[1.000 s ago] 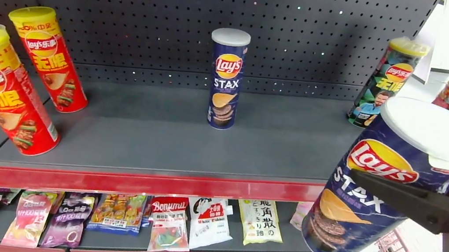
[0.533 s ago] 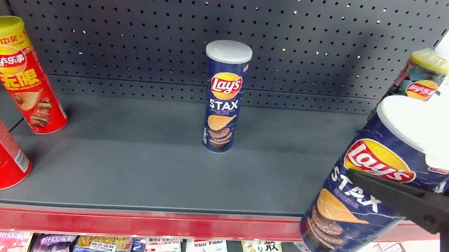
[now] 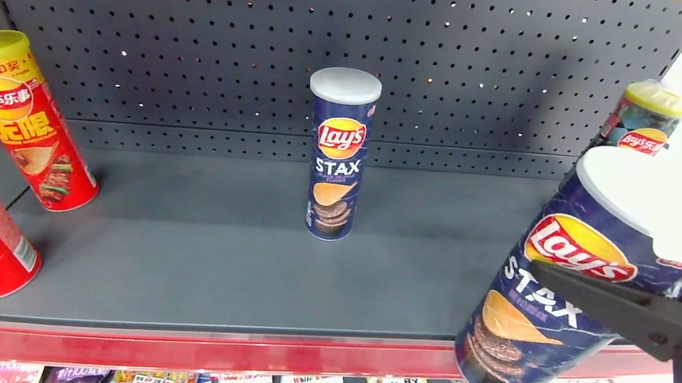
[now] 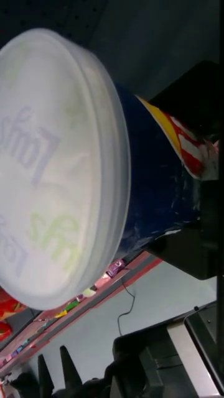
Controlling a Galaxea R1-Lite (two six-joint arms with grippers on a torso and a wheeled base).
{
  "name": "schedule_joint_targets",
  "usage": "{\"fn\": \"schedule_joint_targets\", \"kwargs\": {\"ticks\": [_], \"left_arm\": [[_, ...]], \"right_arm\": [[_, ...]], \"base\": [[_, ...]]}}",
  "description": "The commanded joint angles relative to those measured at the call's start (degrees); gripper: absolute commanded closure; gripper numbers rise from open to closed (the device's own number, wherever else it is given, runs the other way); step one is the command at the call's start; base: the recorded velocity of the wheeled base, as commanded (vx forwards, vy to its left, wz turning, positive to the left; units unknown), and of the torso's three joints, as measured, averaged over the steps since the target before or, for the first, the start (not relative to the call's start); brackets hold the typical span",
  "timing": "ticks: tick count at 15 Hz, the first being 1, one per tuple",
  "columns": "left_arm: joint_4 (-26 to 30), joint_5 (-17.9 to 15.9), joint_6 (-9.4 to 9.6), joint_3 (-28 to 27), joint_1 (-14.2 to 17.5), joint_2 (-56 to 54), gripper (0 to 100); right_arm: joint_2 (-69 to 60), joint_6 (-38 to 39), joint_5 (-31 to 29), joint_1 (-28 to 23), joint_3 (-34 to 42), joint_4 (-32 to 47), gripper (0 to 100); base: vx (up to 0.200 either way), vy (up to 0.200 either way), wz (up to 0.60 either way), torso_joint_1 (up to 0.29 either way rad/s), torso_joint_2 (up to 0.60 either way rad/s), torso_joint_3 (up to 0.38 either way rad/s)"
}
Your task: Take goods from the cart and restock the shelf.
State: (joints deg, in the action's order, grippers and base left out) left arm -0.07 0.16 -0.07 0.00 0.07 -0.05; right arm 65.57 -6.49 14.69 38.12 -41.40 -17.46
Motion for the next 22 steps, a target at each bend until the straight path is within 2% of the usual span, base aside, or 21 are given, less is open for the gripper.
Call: {"fn": "schedule_joint_targets", "kwargs": {"ticks": [1, 5, 7, 8, 9, 11, 12, 13, 15, 16, 17, 18, 20, 21, 22], "left_arm": [[0.0, 0.0, -0.01, 0.0, 0.0, 0.0, 0], [0.1, -0.2, 0.16, 0.0, -0.1, 0.7, 0], [0.0, -2.4, 0.25, 0.0, -0.1, 0.4, 0], [-0.3, -5.0, 1.74, -0.1, 0.0, 0.0, 0], [-1.6, -7.6, 2.36, -3.0, -0.2, 1.2, 0], [-1.9, -12.1, 2.09, -13.3, -1.6, 10.9, 0], [-1.9, -18.4, 2.01, -23.5, -3.1, 23.3, 0], [-2.3, -23.8, 2.97, -25.9, -4.4, 29.3, 0], [-2.4, -33.9, 8.33, -33.8, -6.0, 44.8, 0], [-2.3, -37.0, 8.69, -37.6, -6.4, 50.5, 0], [-2.3, -37.6, 8.69, -38.1, -6.5, 51.3, 0], [-2.4, -42.1, 9.39, -43.3, -10.8, 60.7, 0], [-2.4, -42.7, 9.83, -49.7, -15.1, 70.1, 0], [-2.6, -42.7, 10.18, -53.0, -16.1, 74.8, 0], [-3.4, -42.7, 11.67, -55.9, -16.3, 78.6, 0]], "right_arm": [[-0.2, -0.1, 0.0, 0.0, 0.0, 0.1, 100], [-0.1, -2.0, 0.0, 0.0, 0.3, 0.0, 100], [0.3, -2.0, 0.0, 0.0, 0.1, 0.0, 100], [1.2, -2.0, -0.1, 0.0, -1.2, 0.0, 100], [1.4, -2.0, -0.5, 0.0, -2.9, 0.1, 100], [1.4, -2.0, -1.4, -0.1, -3.2, 0.1, 100], [1.6, -1.4, -2.3, -0.7, -2.7, 0.1, 100], [1.6, -1.3, -2.3, -0.8, -2.5, 0.1, 100], [1.6, -1.3, -2.3, -2.0, -2.7, 0.0, 100], [1.7, -1.3, -2.3, -2.1, -3.2, 0.0, 100], [1.7, -1.3, -2.3, -2.2, -3.2, 0.0, 100], [1.8, -1.2, -2.3, -3.4, -3.2, 0.0, 100], [1.5, -1.2, -2.3, -3.6, -3.0, 0.0, 100], [1.4, -1.2, -2.3, -4.1, -2.9, 0.0, 100], [1.3, -1.2, -2.3, -5.0, -2.7, 0.0, 100]], "base": [[0.0, 0.0, 0.0, 0.0, 0.0, 0.0], [0.0, 0.0, 0.0, 0.0, 0.0, 0.0], [0.0, 0.0, 0.0, 0.0, 0.0, 0.0], [0.0, 0.0, 0.0, 0.0, 0.0, 0.0], [0.0, 0.0, 0.0, 0.0, 0.0, 0.0], [0.0, 0.0, 0.0, 0.0, 0.0, 0.0], [0.0, 0.0, 0.0, 0.0, 0.0, 0.0], [0.0, 0.0, 0.0, 0.0, 0.0, 0.0], [0.0, 0.0, 0.0, 0.0, 0.0, 0.0], [0.0, 0.0, 0.0, 0.0, 0.0, 0.0], [0.0, 0.0, 0.0, 0.0, 0.0, 0.0], [0.0, 0.0, 0.0, 0.0, 0.0, 0.0], [0.0, 0.0, 0.0, 0.0, 0.0, 0.0], [0.0, 0.0, 0.0, 0.0, 0.0, 0.0], [0.0, 0.0, 0.0, 0.0, 0.0, 0.0]]}}
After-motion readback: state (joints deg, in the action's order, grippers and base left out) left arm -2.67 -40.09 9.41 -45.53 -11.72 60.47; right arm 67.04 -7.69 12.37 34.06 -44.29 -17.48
